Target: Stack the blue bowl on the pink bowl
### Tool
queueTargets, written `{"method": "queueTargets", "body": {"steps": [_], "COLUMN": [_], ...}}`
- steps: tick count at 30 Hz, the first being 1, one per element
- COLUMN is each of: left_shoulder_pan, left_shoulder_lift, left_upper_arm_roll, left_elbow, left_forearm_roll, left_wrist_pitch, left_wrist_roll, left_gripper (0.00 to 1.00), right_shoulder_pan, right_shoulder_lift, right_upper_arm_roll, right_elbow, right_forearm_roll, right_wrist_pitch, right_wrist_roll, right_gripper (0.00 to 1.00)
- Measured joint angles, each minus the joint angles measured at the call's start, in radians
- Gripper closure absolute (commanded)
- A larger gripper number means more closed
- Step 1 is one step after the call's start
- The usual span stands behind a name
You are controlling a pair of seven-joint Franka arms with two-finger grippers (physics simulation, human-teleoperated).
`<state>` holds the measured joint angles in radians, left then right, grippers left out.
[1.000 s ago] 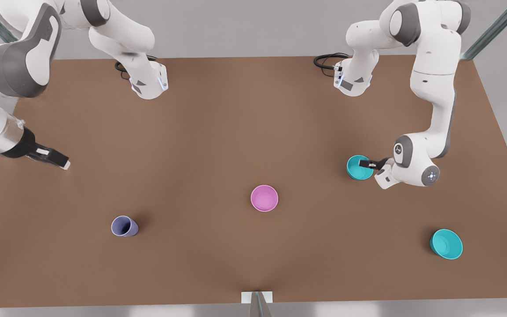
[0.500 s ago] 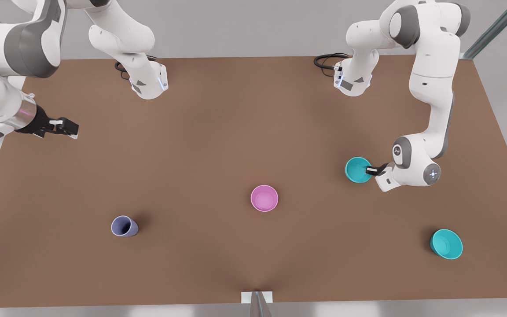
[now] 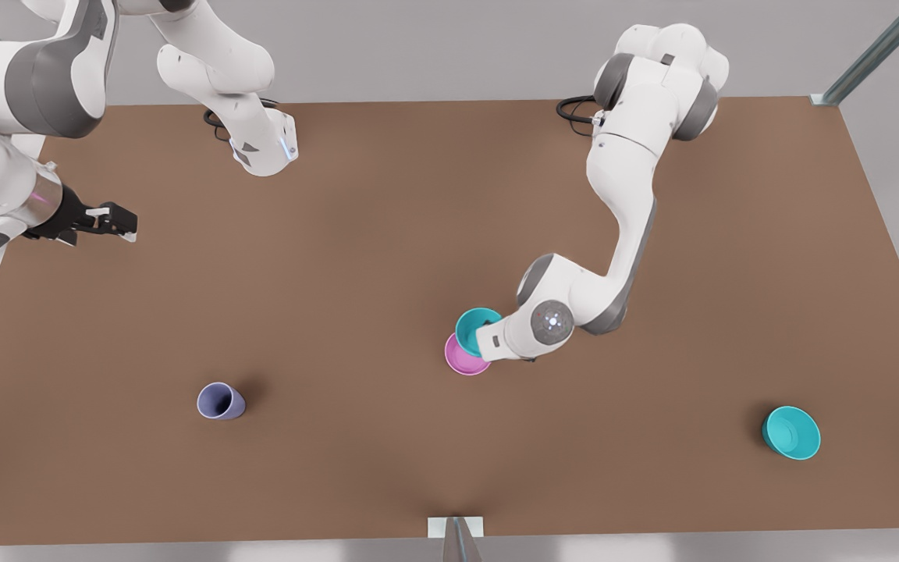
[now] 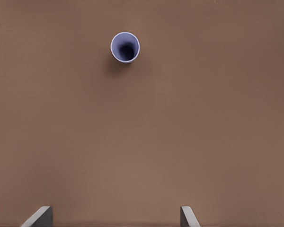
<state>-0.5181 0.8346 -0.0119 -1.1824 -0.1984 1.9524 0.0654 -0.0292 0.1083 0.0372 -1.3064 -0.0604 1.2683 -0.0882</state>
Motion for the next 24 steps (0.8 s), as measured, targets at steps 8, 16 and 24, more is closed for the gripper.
{"method": "queueTargets", "body": {"steps": [8,16,24], "left_shoulder_pan": [-0.001,-0.003,-0.003], "left_shoulder_lift": [0.081,0.105,0.115], "left_upper_arm_roll": [-0.003,-0.013,-0.020], "left_elbow": [0.084,0.117,0.115], "left_forearm_roll": [0.007,0.005,0.002], "left_wrist_pitch": [-0.030,-0.037,-0.032], "left_wrist_roll": [-0.184,-0.307,-0.386], "left_gripper": [0.79,0.79,0.73], "right_shoulder_pan": [0.003,0.002,0.003], "right_shoulder_lift": [0.002,0.007,0.008], "right_upper_arm_roll": [-0.001,-0.001,-0.002], "right_elbow": [-0.001,-0.001,-0.001], "right_forearm_roll": [0.000,0.003,0.002], "right_wrist_pitch": [0.000,0.000,0.001], "right_wrist_roll": [-0.030,-0.049,-0.061], "right_gripper": [0.00,0.00,0.00]}}
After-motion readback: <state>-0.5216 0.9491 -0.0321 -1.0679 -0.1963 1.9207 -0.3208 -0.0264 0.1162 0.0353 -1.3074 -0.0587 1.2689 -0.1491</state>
